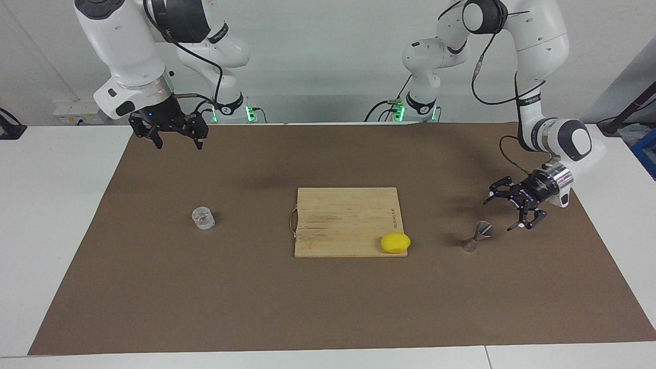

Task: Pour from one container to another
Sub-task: 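Move the open left gripper toward the small dark metal cup, then close the left gripper around the dark metal cup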

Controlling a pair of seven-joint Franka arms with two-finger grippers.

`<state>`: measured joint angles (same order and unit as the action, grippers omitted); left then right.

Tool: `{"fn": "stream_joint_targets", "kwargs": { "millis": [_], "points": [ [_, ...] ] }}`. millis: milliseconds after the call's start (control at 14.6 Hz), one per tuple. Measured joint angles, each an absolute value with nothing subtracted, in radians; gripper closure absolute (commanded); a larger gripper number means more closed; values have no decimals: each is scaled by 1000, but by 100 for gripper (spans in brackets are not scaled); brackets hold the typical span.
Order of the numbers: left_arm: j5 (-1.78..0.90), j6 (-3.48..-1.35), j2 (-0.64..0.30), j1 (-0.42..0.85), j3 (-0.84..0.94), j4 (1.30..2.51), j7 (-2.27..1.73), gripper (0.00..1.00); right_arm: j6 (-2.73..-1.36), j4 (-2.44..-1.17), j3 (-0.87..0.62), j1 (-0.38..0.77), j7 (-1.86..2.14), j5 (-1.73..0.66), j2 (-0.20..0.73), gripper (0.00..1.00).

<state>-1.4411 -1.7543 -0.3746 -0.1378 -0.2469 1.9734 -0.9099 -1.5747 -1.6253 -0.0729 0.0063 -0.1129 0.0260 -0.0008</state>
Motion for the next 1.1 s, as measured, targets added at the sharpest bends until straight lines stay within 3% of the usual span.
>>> {"fn": "stream_joint_targets", "kwargs": {
  "millis": [1095],
  "points": [
    [-1536,-1802,-405,-135,-190,1977,-882,0,-1575,-1625,-73,6,-113,26,-1,0]
  ]
}}
